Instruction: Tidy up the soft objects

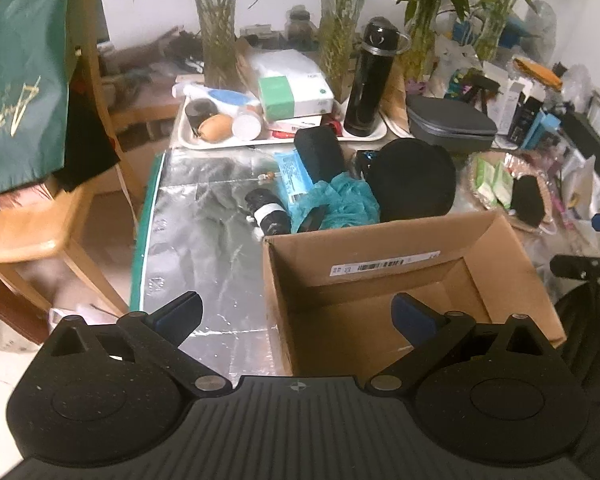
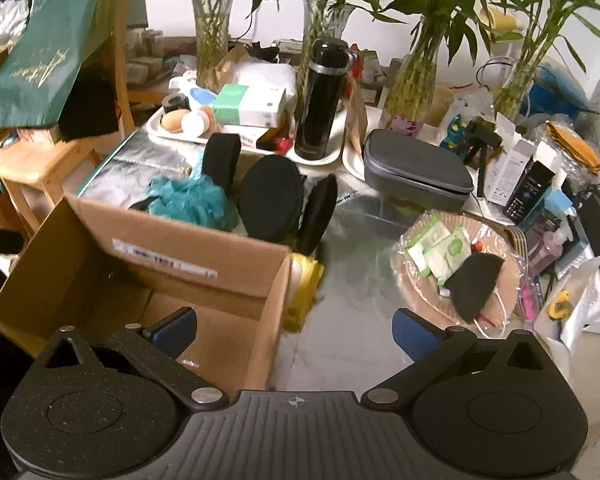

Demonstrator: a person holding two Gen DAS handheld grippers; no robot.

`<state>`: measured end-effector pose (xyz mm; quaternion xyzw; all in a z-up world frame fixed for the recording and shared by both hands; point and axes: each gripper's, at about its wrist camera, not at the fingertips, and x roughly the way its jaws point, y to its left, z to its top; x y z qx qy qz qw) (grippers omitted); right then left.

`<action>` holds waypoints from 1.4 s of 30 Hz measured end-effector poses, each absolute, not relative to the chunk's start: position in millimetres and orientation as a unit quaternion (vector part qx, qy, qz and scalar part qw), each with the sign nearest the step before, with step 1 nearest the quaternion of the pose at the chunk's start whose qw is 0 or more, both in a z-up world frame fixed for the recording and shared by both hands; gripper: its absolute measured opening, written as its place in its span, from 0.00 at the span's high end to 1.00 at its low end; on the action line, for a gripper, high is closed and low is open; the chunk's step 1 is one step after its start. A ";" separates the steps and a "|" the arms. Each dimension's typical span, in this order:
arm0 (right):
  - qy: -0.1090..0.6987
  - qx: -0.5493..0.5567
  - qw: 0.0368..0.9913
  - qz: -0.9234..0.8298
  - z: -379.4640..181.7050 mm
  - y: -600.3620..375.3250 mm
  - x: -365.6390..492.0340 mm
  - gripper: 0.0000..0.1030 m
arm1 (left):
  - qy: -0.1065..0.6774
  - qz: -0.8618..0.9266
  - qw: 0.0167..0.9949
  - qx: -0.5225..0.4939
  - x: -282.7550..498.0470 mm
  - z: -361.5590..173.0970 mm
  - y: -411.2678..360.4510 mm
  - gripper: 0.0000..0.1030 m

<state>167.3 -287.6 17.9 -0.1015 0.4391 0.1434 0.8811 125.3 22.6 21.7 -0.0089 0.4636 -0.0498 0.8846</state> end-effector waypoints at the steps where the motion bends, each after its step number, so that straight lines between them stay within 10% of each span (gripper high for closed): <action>1: 0.438 -0.094 0.882 0.149 17.6 -292.0 172.8 0.00 | 0.464 -0.049 0.884 -0.012 126.4 20.3 25.5 0.00; 32: 0.436 0.022 0.866 0.244 -91.7 -292.7 343.8 0.01 | 0.406 -0.121 0.905 0.034 152.9 -14.9 38.1 0.00; 37: 0.449 0.042 0.859 0.241 -107.9 -284.9 361.3 0.18 | 0.402 -0.127 0.907 0.011 159.1 -15.6 42.7 0.00; 42: 0.450 0.035 0.860 0.240 -110.4 -276.7 361.9 0.58 | 0.397 -0.134 0.908 0.004 165.4 -14.2 40.8 0.00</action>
